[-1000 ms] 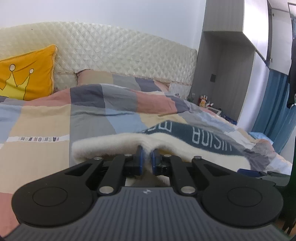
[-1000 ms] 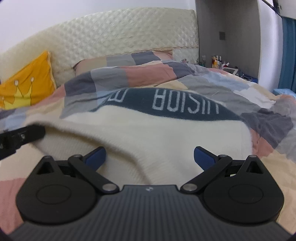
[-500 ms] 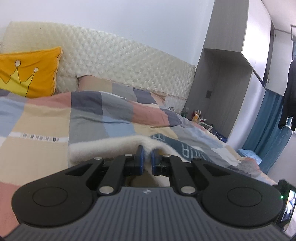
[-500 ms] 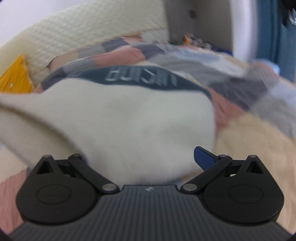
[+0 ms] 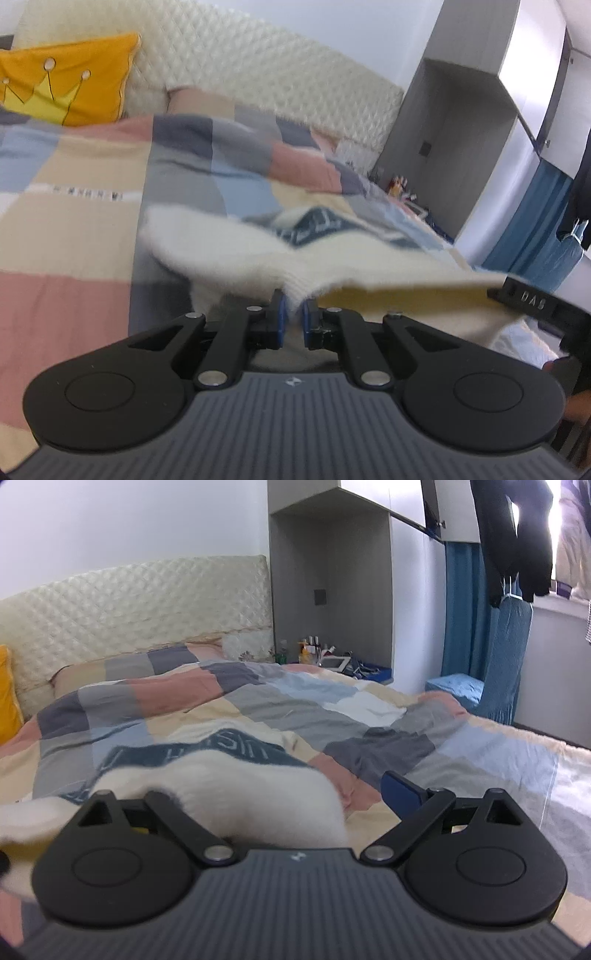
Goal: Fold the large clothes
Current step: 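Lift the sweater up with both grippers, letting it unfold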
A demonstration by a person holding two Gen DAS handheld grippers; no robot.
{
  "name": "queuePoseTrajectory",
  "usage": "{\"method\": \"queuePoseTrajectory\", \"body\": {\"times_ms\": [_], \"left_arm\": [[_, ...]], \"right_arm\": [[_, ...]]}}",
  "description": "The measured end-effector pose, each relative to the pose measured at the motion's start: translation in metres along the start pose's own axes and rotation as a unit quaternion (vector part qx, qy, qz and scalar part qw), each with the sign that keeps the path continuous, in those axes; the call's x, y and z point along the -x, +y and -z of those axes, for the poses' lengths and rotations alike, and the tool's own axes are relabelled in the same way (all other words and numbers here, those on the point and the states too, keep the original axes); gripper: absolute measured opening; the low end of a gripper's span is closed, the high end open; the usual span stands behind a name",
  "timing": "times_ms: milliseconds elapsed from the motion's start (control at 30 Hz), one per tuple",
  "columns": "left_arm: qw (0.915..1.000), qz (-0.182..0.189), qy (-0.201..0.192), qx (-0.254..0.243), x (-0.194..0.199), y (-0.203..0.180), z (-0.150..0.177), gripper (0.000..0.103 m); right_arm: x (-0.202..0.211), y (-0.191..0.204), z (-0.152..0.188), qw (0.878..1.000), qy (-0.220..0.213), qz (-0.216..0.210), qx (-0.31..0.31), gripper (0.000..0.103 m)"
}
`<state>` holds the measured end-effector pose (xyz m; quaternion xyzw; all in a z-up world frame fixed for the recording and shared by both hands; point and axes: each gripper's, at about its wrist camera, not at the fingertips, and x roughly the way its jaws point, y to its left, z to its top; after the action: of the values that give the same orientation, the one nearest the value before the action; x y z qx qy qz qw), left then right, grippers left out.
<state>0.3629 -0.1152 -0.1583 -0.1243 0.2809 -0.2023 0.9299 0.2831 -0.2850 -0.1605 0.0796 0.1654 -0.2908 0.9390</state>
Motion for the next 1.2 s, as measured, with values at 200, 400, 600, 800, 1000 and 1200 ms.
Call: {"method": "queuePoseTrajectory", "body": {"times_ms": [200, 400, 600, 800, 1000, 1200], "left_arm": [[0.9935, -0.078, 0.002, -0.083, -0.013, -0.015, 0.017, 0.052], [0.9718, -0.137, -0.012, -0.192, -0.042, -0.037, 0.022, 0.063], [0.9595, -0.195, -0.047, -0.198, -0.068, -0.023, 0.016, 0.065], [0.9732, -0.18, -0.042, -0.137, -0.066, 0.008, 0.005, 0.066], [0.9773, -0.16, -0.044, -0.132, -0.053, 0.012, 0.007, 0.058], [0.985, -0.132, -0.046, -0.101, -0.041, 0.005, -0.003, 0.036]], "right_arm": [[0.005, -0.004, 0.006, 1.0, 0.006, -0.007, 0.004, 0.093], [0.003, -0.005, 0.008, 1.0, 0.006, -0.017, 0.0, 0.092], [-0.014, -0.006, 0.022, 0.999, 0.042, -0.011, 0.023, 0.091], [-0.038, -0.017, 0.06, 0.983, 0.17, -0.059, 0.03, 0.091], [-0.028, -0.01, 0.067, 0.983, 0.151, -0.073, 0.071, 0.081], [-0.021, -0.009, 0.043, 0.987, 0.121, -0.092, 0.046, 0.056]]}}
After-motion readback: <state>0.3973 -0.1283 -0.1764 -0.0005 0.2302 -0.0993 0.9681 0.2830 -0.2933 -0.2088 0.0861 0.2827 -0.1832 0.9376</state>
